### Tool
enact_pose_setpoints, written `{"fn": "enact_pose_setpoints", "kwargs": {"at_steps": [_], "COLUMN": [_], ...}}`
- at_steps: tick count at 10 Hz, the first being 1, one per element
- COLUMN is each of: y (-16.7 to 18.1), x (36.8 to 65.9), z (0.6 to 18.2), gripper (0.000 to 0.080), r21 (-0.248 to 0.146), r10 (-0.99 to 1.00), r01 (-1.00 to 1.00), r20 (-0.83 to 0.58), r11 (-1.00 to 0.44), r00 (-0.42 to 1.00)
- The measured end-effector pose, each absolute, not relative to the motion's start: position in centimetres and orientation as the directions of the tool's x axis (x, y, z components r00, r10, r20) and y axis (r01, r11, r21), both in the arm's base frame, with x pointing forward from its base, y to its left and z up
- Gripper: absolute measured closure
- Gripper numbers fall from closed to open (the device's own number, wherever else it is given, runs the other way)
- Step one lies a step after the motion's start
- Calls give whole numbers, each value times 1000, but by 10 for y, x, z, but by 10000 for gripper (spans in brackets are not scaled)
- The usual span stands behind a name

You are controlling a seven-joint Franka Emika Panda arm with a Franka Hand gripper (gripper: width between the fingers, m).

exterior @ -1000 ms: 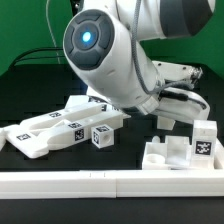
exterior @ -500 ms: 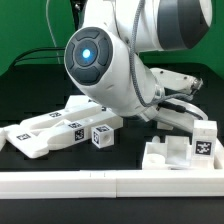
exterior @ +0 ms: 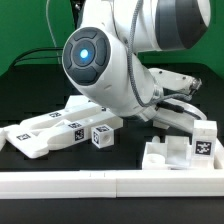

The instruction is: Assemble chair

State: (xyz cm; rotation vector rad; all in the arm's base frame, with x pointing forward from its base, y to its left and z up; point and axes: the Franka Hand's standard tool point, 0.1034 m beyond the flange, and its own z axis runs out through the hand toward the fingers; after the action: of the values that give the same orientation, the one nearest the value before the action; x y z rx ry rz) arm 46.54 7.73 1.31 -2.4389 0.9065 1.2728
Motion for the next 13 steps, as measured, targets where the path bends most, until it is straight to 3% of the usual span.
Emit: {"fn": "enact_pose_setpoints", "kwargs": {"at_steps": [2,6,8,13], "y": [67,32,19,28], "x": [475,516,543,560], "z": [25,100,138,138], "gripper": [521,520,518,518], "r21": [51,-45,-75,-130], "r10": [-419,-424,-451,-524], "r01": [-642,-644,-596,-574], "r20": [-797,-717,-580,-285], "r11": [-765,-764,-799,-808], "r00": [436,553,678,802]}}
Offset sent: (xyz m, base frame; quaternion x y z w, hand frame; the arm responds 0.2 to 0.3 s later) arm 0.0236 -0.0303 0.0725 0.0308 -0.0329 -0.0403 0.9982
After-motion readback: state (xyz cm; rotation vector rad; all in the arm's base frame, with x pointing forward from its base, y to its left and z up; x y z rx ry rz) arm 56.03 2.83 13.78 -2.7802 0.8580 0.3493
